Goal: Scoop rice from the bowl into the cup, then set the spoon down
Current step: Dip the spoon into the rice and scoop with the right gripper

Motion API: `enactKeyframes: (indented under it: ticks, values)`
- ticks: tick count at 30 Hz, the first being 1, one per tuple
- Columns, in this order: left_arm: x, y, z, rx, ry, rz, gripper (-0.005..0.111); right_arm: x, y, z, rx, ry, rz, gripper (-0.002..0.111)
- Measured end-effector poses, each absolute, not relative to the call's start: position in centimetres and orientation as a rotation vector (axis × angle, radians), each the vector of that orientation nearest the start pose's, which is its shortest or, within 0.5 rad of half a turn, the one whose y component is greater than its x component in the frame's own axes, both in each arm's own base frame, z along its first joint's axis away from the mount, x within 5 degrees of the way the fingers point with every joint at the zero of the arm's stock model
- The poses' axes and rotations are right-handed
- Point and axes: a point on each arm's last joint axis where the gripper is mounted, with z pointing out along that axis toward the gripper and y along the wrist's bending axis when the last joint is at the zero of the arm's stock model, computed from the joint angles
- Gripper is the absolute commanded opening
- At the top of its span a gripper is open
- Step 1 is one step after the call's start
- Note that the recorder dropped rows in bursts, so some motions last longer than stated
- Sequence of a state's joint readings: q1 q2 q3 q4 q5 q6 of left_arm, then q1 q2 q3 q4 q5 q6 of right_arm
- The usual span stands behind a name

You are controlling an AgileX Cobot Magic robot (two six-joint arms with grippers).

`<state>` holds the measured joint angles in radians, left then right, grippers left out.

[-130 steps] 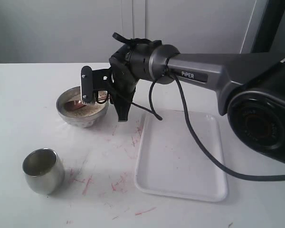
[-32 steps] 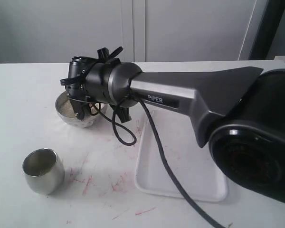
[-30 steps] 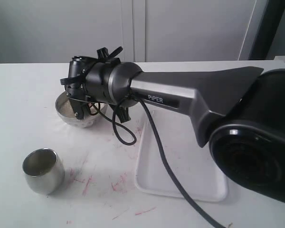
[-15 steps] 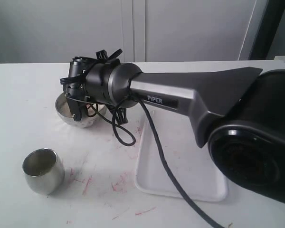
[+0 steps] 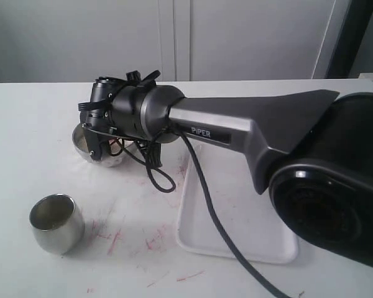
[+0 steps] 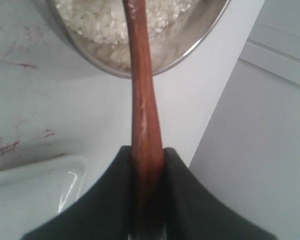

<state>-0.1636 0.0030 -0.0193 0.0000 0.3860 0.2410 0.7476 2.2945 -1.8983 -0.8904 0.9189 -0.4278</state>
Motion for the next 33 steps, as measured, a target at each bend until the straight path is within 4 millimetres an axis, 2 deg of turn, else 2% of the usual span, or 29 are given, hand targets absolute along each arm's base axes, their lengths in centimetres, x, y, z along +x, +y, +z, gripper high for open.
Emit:
enactKeyframes:
  ticks: [14,23,33]
  values:
    - [5.2,-0.9,18.5,0.372,1.816,0.054,0.014,40.3,30.2,19.1,-1.737,1.837,-0.871,0.000]
    - [5.2,-0.9,18.5,0.372,1.816,0.054,0.014,40.2,29.8,19.1,-1.682,1.902,-0.894,0.000]
    - [5.2,-0.9,18.5,0.372,1.816,0.054,0.014,41.5,27.8,19.1,-1.520,2.032,-0.880,0.000]
